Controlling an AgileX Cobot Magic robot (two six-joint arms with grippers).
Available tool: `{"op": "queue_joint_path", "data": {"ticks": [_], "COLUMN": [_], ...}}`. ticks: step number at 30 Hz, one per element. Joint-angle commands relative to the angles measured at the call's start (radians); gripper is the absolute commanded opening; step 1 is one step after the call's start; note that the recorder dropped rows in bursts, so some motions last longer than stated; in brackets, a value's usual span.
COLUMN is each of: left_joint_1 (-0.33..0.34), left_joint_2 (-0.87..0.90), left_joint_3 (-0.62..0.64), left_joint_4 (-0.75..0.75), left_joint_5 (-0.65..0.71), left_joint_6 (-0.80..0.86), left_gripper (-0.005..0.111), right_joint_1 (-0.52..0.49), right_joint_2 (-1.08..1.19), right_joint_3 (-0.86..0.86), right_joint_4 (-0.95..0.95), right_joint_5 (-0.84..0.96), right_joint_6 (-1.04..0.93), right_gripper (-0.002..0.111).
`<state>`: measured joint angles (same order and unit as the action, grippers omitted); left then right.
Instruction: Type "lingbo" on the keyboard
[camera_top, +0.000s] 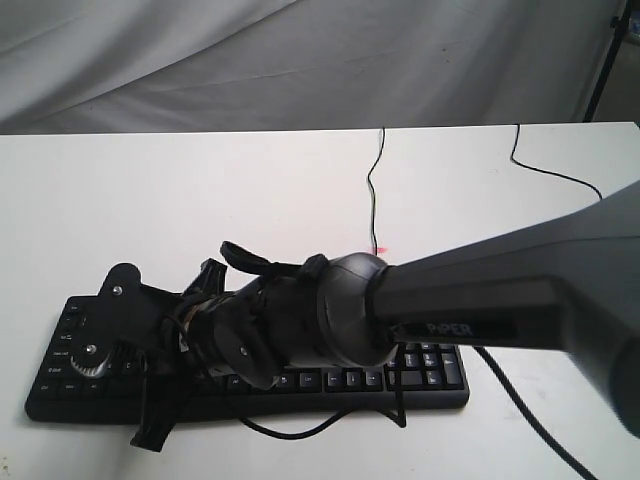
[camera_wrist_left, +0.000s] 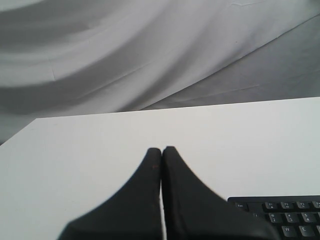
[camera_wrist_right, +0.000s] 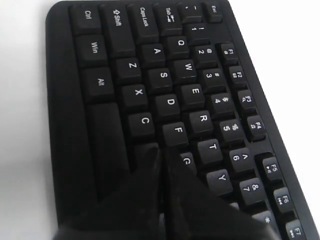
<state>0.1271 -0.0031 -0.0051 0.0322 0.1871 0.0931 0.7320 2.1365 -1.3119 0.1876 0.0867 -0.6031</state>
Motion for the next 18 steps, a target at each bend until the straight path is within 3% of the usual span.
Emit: {"op": "queue_joint_path", "data": {"ticks": [1,18], "left_joint_1": [-0.004,-0.004], "left_joint_2": [0.003,0.003], "left_joint_3": [0.005,0.005], "left_joint_4": [-0.001,-0.001], "left_joint_5": [-0.004,-0.004], "left_joint_6": [-0.003,-0.003], "left_gripper": [0.001,0.001], "right_joint_1": [-0.002,-0.012], "right_joint_2": [-0.002,0.032], "right_joint_3": [0.001,0.001], "right_joint_4": [0.005,0.005], "right_joint_5": [-0.008,0.006], "right_joint_6": [0.002,0.002], "right_gripper": [0.0,0.0]}}
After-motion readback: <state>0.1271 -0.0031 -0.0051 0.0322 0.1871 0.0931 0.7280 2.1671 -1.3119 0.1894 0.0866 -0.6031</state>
